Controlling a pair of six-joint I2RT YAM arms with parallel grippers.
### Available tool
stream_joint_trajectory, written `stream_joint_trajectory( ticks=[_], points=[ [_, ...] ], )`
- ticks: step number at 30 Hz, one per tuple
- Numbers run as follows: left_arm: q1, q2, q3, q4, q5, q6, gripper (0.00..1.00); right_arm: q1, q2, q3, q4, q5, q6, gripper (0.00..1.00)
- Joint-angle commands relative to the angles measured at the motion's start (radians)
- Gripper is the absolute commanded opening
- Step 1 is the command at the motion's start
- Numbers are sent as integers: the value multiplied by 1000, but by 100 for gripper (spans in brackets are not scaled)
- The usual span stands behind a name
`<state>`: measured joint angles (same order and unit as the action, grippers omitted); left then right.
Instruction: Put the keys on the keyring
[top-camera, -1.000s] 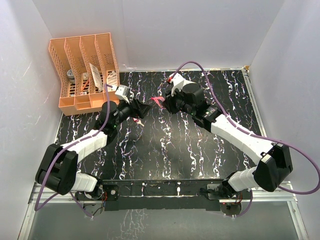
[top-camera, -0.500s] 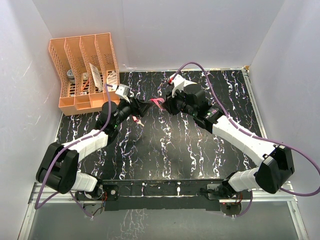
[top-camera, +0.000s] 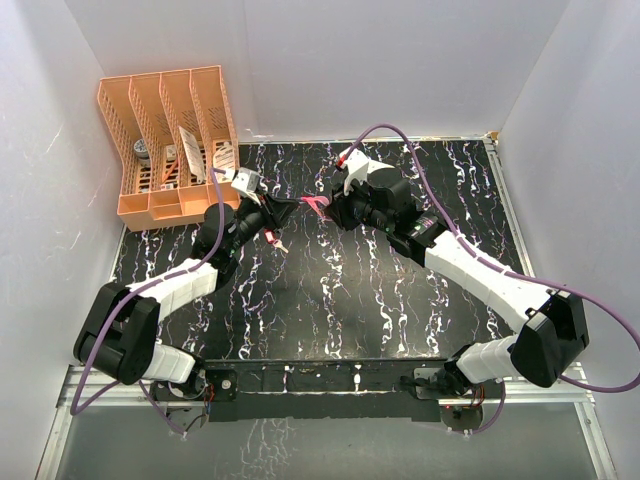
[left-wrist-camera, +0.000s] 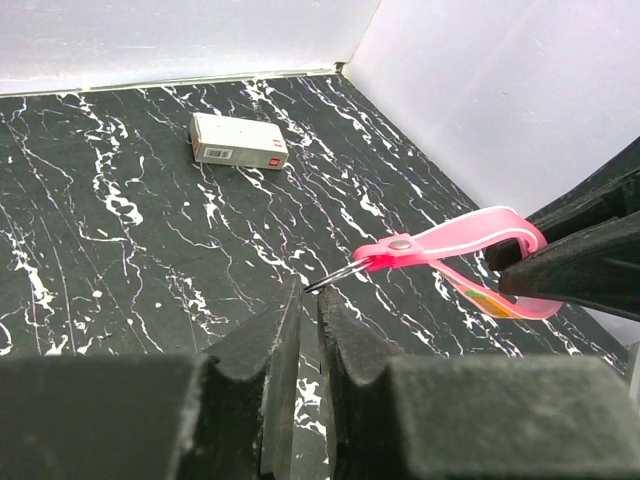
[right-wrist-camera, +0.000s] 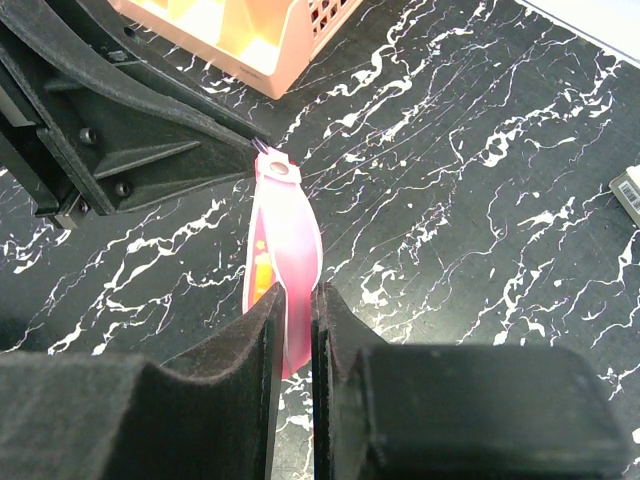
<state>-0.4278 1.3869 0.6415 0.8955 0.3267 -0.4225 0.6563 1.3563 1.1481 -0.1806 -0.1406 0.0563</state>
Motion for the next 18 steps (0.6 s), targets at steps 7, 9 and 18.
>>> stream_joint_trajectory(
  ticks=[7,9,18],
  points=[
    [-6,-14,-16,118,21,-7,0,-2,-13,-10,35,51,-1,13],
    [-6,-14,-16,123,24,-12,0,-2,-13,-11,38,52,0,13],
    [-6,-14,-19,139,28,-24,0,-2,-25,-16,45,52,1,13]
  ],
)
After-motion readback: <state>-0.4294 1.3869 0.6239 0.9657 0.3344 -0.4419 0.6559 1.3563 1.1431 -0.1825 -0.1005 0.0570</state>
